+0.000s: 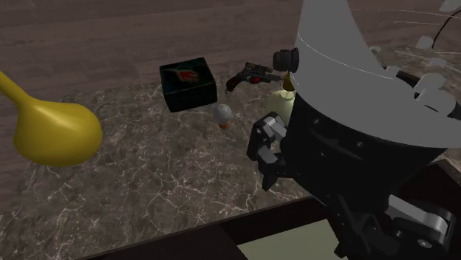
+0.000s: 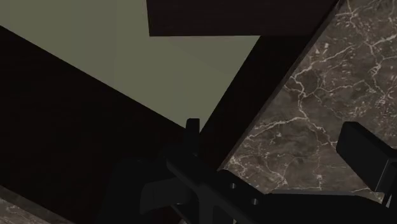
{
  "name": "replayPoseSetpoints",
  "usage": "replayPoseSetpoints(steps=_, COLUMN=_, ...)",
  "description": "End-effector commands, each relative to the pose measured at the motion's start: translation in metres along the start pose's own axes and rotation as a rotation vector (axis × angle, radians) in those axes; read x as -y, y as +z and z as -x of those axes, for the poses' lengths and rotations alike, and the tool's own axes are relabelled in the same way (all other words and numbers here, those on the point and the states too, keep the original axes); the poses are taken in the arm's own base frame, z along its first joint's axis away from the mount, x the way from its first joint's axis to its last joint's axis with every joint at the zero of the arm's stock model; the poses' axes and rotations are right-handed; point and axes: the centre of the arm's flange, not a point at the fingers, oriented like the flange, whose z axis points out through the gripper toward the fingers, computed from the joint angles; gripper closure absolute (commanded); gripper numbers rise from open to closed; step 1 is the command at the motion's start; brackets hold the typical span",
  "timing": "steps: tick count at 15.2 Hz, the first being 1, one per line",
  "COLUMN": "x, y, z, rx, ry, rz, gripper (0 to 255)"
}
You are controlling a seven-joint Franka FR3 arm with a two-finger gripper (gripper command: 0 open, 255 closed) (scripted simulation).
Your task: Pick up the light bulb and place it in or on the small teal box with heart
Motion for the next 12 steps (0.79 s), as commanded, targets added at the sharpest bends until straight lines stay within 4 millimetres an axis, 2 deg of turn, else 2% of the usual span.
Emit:
replayPoseSetpoints(steps=1, x=0.0, y=0.0, z=0.0, rx=0.0, ry=0.0, rz=0.0, gripper=0)
replayPoseSetpoints(steps=12, x=0.122, y=0.045, z=-0.061, rx=0.046, ry=0.026, rz=-0.031, gripper=0)
